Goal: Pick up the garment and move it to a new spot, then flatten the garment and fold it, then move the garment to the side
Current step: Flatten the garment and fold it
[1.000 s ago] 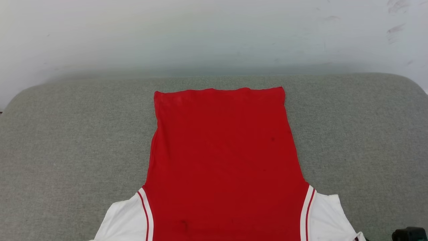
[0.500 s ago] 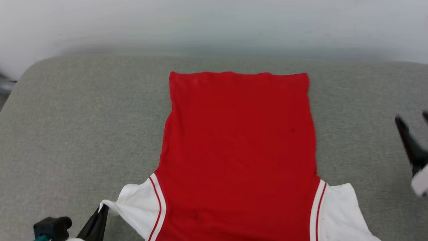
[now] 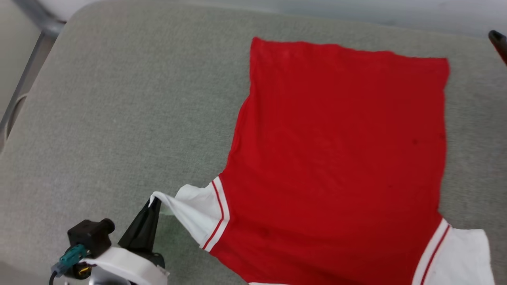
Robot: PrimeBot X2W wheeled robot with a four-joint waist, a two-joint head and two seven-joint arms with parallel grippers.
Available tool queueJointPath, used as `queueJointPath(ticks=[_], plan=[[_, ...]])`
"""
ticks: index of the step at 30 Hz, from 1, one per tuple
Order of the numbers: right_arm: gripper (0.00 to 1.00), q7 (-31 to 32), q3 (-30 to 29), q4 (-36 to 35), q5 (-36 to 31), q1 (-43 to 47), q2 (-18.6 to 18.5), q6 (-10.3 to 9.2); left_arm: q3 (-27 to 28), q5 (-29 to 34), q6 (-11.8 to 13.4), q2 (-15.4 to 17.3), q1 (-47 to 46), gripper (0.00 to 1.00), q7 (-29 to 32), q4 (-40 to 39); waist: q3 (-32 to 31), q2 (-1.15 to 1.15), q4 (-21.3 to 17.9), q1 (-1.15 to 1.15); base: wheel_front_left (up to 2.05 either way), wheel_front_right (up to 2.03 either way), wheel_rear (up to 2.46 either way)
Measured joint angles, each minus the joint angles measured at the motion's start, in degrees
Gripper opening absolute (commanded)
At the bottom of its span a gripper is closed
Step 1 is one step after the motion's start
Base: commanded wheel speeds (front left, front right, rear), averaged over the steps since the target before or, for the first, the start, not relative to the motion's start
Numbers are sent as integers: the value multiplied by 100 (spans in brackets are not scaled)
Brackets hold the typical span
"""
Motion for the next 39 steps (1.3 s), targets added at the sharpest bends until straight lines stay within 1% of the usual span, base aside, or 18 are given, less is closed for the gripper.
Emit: queueJointPath(ticks=[3,7,9,12,14,19,27,28,29,30,34,39], plan=[[100,957,160,581,-7,-537,-69,-1,-25,134,-79,-159,-150,0,0,-4,237,0,194,0,0,0,0],[100,2076,479,867,47,-1062,-174,-1,-18,291,-185,-360,-306,0,0,-1,559,0,423,0,0,0,0],[100,2458,579,957,65,-1192,-246,-1,10,375,-230,-459,-372,0,0,0,716,0,522,0,0,0,0],[100,2862,589,1111,94,-1320,-318,-1,52,483,-325,-603,-452,0,0,8,933,0,654,0,0,0,0],[100,3012,598,1172,108,-1311,-337,-1,75,552,-378,-690,-495,0,0,19,1065,0,730,0,0,0,0],[100,3062,548,1202,209,-1187,-278,-3,166,686,-504,-851,-589,0,0,98,1322,0,849,0,0,0,0],[100,3125,669,927,377,-876,-517,-4,281,844,-679,-1025,-671,0,0,252,1490,0,851,-2,0,0,0],[50,3105,662,900,406,-856,-538,-4,298,868,-701,-1038,-677,0,0,265,1504,0,852,-2,0,0,0],[15,3075,664,862,406,-832,-565,-4,313,883,-722,-1050,-683,0,0,286,1516,0,852,-2,0,0,0],[0,3016,657,834,405,-812,-591,-4,325,899,-727,-1060,-695,0,0,304,1527,0,852,-2,0,0,0],[0,2698,647,848,355,-775,-584,0,380,942,-778,-1103,-700,0,0,389,1496,0,825,-2,0,0,0],[0,2136,632,1004,298,-773,-402,1,515,976,-787,-1128,-649,0,0,490,1265,0,734,-1,0,0,0]])
